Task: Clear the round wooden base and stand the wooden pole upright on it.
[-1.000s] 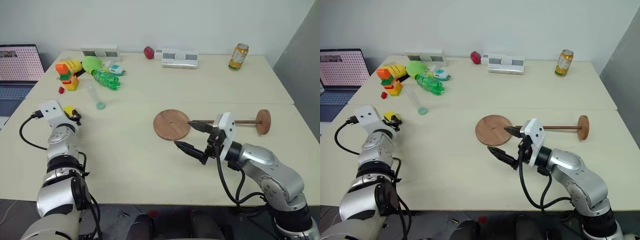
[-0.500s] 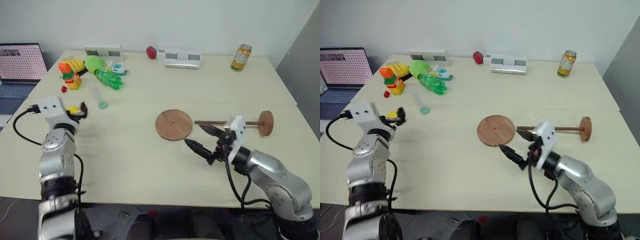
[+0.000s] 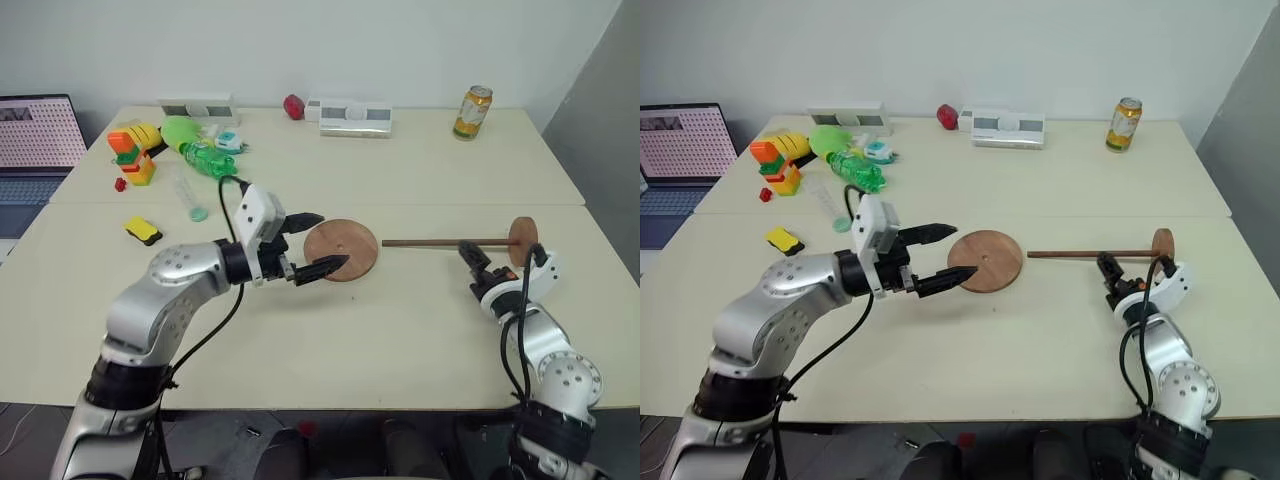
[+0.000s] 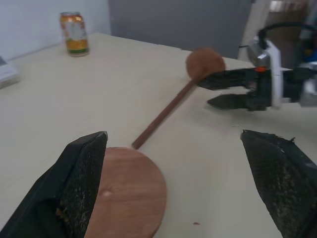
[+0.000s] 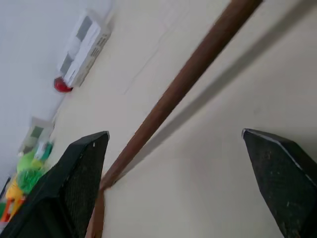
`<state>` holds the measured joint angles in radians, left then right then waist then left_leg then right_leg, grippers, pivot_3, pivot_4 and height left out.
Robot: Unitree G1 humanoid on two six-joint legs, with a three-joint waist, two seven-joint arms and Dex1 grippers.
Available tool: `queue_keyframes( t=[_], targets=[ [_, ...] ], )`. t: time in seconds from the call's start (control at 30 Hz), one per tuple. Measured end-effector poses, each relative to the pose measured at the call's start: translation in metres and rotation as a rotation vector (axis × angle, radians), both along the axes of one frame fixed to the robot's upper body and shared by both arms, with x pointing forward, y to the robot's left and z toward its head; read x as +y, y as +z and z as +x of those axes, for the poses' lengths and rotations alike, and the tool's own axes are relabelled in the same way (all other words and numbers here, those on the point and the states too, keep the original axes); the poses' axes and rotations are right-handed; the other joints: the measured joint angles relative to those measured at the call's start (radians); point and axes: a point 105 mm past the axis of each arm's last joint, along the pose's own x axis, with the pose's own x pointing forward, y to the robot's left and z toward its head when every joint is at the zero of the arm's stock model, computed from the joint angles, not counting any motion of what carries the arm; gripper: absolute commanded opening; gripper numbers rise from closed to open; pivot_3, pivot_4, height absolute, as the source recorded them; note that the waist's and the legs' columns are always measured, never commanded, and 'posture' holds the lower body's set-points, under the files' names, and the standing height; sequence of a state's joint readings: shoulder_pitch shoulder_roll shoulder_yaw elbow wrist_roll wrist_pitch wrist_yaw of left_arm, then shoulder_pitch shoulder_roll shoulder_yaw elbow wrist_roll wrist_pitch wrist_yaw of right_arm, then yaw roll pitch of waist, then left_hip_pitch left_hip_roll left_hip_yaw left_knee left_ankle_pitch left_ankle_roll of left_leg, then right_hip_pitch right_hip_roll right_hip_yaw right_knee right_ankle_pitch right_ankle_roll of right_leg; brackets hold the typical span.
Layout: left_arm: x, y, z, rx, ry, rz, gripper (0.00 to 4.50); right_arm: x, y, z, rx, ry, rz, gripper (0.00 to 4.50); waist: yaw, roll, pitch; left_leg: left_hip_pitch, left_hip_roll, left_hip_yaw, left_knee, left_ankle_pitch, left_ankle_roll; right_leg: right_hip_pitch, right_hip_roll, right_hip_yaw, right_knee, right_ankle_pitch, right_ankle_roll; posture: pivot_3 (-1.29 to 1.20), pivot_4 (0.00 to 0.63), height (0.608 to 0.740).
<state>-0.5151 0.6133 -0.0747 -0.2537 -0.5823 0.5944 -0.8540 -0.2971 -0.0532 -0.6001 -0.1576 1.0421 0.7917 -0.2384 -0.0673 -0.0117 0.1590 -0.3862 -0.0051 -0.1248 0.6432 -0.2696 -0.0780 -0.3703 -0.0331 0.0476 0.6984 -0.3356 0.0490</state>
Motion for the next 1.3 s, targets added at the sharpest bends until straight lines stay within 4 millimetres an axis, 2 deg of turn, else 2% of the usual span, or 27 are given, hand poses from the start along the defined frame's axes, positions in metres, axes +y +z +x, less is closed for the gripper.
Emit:
queue_keyframes(
  t=[0.13, 0.33, 0.5, 0.7, 0.93, 1.1, 1.3],
  targets=[
    [-0.008, 0.009, 0.003, -0.013, -0.083, 0.007, 4.49, -0.019, 0.003, 0.014, 0.002, -0.076, 0.086, 4.50, -0.003, 0.000, 0.000, 0.000, 0.000, 0.000, 0.000, 0.000, 0.000, 0.001, 0.000, 0.000, 0.000, 0.000, 0.000, 0.00, 0.150, 0.740],
    [-0.020, 0.008, 0.000, 0.014, -0.191, 0.014, 4.49, -0.038, 0.003, 0.034, -0.017, -0.115, 0.133, 4.50, -0.013, 0.000, 0.000, 0.000, 0.000, 0.000, 0.001, 0.000, 0.000, 0.001, -0.001, 0.000, 0.000, 0.000, 0.000, 0.00, 0.150, 0.740],
    [-0.026, 0.008, -0.005, 0.014, -0.250, 0.026, 4.49, -0.040, 0.006, 0.047, -0.034, -0.103, 0.128, 4.50, -0.016, 0.000, 0.000, 0.001, 0.000, 0.000, 0.001, 0.000, 0.000, 0.002, 0.000, 0.000, 0.000, 0.000, 0.000, 0.00, 0.150, 0.740],
    [-0.027, 0.008, -0.006, 0.012, -0.261, 0.032, 4.50, -0.039, 0.002, 0.052, -0.039, -0.085, 0.149, 3.43, -0.017, 0.000, 0.000, 0.001, 0.000, 0.000, 0.001, 0.000, 0.000, 0.002, 0.000, 0.000, 0.000, 0.000, 0.000, 0.00, 0.150, 0.740],
    [-0.026, 0.007, -0.005, 0.011, -0.253, 0.040, 4.50, -0.025, -0.005, 0.054, -0.016, -0.030, 0.157, 1.84, -0.018, 0.000, 0.000, 0.000, 0.001, 0.000, 0.001, 0.000, 0.000, 0.001, 0.000, 0.001, 0.000, 0.000, 0.000, 0.00, 0.150, 0.740],
    [-0.026, 0.007, -0.004, 0.010, -0.246, 0.039, 4.50, -0.022, 0.002, 0.059, -0.043, -0.013, 0.162, 0.65, -0.018, 0.000, 0.000, 0.000, 0.001, 0.000, 0.001, 0.000, 0.000, 0.001, 0.000, 0.001, 0.000, 0.000, 0.000, 0.00, 0.150, 0.740],
    [-0.025, 0.008, -0.003, 0.009, -0.231, 0.036, 4.50, -0.021, 0.014, 0.064, -0.094, -0.003, 0.171, 0.39, -0.016, 0.000, 0.000, 0.000, 0.000, 0.000, 0.001, 0.000, 0.000, 0.002, 0.000, 0.000, 0.000, 0.000, 0.000, 0.00, 0.150, 0.740]
  ],
)
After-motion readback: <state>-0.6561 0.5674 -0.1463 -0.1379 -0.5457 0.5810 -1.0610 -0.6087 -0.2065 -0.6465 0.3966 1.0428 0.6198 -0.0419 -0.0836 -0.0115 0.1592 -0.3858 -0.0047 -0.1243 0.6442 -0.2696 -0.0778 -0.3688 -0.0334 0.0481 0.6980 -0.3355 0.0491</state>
